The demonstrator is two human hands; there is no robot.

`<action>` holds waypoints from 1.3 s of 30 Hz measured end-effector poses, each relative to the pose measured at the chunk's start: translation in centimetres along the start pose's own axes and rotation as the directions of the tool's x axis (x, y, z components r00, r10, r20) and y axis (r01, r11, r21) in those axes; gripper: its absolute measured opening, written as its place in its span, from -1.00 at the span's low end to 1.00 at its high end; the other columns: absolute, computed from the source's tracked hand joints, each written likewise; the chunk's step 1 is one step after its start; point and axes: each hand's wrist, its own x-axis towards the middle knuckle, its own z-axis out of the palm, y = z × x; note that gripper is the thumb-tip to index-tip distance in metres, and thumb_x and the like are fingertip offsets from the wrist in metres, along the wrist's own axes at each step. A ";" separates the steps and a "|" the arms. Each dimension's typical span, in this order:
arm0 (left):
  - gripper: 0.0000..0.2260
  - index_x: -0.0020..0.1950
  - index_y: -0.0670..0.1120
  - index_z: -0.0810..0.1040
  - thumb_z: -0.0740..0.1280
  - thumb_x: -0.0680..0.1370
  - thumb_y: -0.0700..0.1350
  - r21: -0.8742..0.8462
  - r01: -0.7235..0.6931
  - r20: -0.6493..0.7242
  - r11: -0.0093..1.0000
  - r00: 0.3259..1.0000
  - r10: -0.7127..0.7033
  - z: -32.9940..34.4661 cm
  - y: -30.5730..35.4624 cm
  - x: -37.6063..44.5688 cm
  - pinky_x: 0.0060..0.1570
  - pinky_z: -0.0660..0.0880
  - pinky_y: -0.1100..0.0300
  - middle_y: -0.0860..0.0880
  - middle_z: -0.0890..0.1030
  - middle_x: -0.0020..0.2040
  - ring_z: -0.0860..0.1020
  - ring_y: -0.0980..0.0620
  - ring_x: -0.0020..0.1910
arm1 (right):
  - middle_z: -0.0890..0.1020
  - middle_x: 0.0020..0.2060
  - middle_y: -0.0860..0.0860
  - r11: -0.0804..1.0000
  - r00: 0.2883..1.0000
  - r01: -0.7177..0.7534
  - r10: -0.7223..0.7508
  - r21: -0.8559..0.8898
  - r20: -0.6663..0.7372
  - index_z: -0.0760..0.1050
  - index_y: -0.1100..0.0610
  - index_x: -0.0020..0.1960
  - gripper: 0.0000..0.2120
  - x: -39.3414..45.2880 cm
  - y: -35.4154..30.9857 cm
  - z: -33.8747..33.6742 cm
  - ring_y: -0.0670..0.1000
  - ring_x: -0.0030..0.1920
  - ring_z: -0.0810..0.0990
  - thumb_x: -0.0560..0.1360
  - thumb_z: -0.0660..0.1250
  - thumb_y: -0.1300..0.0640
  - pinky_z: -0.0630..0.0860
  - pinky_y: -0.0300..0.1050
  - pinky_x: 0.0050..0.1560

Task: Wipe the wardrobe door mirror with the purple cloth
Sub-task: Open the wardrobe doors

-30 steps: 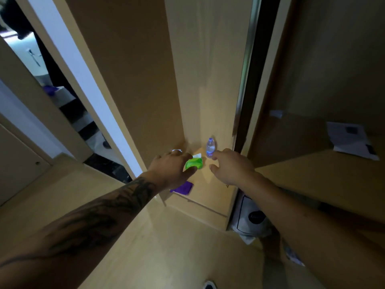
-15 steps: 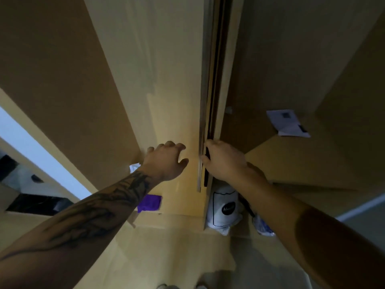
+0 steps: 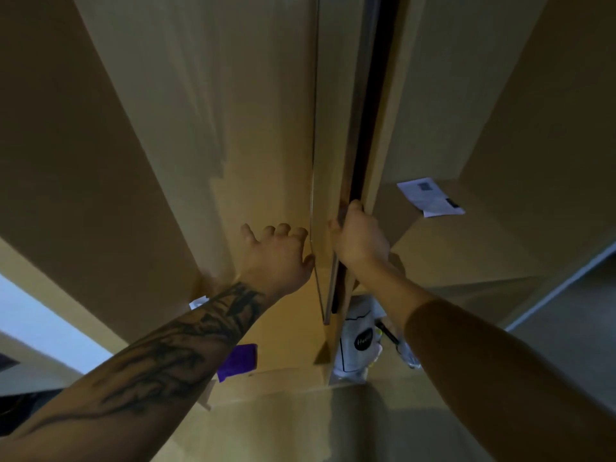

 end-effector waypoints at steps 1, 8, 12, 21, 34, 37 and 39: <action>-0.51 0.43 0.10 0.40 0.16 0.57 0.28 -0.013 -0.007 0.006 1.000 1.000 0.007 0.1 -0.3 0.0 0.40 0.07 -0.48 -0.04 0.52 0.36 0.48 -0.16 0.36 | 0.64 0.07 0.12 1.000 1.000 -0.024 0.024 0.007 -0.012 0.38 0.12 0.26 -0.71 0.1 -0.2 0.1 0.20 0.05 0.65 0.71 0.16 -0.08 0.45 -0.01 -0.17; -0.51 0.43 0.08 0.41 0.16 0.58 0.28 -0.051 0.009 0.029 0.999 1.000 -0.007 -0.4 -1.6 0.5 0.40 0.08 -0.45 -0.06 0.55 0.31 0.48 -0.19 0.32 | 0.64 0.03 0.09 0.996 0.995 -0.082 0.080 -0.037 -0.055 0.40 0.11 0.30 -0.71 -0.1 -0.7 0.4 0.17 0.05 0.66 0.70 0.17 -0.06 0.53 0.02 -0.10; -0.48 0.46 0.08 0.39 0.15 0.57 0.29 -0.064 -0.005 0.039 0.998 0.999 0.007 -0.9 -1.8 1.2 0.40 0.16 -0.40 -0.07 0.54 0.31 0.49 -0.19 0.31 | 0.64 0.03 0.09 0.995 0.995 -0.079 0.076 -0.055 -0.062 0.40 0.09 0.26 -0.73 -0.8 -0.2 0.3 0.19 0.07 0.65 0.69 0.18 -0.07 0.51 0.03 -0.06; -0.49 0.48 0.10 0.37 0.17 0.58 0.28 -0.073 0.000 -0.006 0.997 1.000 -0.001 -2.0 0.5 -0.6 0.42 0.11 -0.42 -0.07 0.53 0.36 0.47 -0.18 0.35 | 0.52 -0.15 0.03 0.991 0.999 -0.028 0.025 -0.128 -0.025 0.39 0.08 0.19 -0.75 -4.0 1.7 -1.2 0.21 0.03 0.66 0.69 0.16 -0.09 0.51 0.03 -0.07; -0.53 0.44 0.12 0.40 0.24 0.56 0.22 -0.057 0.074 -0.026 0.996 0.997 -0.076 -4.2 7.8 -4.9 0.43 0.11 -0.38 -0.08 0.53 0.33 0.48 -0.17 0.34 | 0.63 0.02 0.12 0.983 0.986 0.136 -0.122 -0.121 0.115 0.31 0.09 0.16 -0.71 -9.0 7.5 -5.9 0.22 0.03 0.65 0.70 0.12 -0.15 0.56 0.08 -0.04; -0.53 0.44 0.12 0.41 0.26 0.55 0.23 -0.056 0.078 -0.030 0.995 0.996 -0.080 -4.2 9.0 -6.0 0.44 0.12 -0.37 -0.06 0.54 0.32 0.48 -0.16 0.34 | 0.62 0.04 0.13 0.978 0.983 0.158 -0.142 -0.140 0.114 0.33 0.11 0.22 -0.68 -9.8 8.9 -6.8 0.23 0.04 0.64 0.70 0.11 -0.14 0.51 0.06 -0.06; -0.56 0.40 0.10 0.45 0.24 0.56 0.22 -0.052 0.082 -0.042 0.995 0.996 -0.084 -4.1 9.5 -6.5 0.42 0.14 -0.38 -0.06 0.55 0.28 0.49 -0.16 0.31 | 0.62 0.03 0.12 0.975 0.979 0.172 -0.154 -0.141 0.133 0.32 0.10 0.20 -0.69 -10.2 9.7 -7.6 0.23 0.04 0.64 0.70 0.11 -0.14 0.50 0.04 -0.06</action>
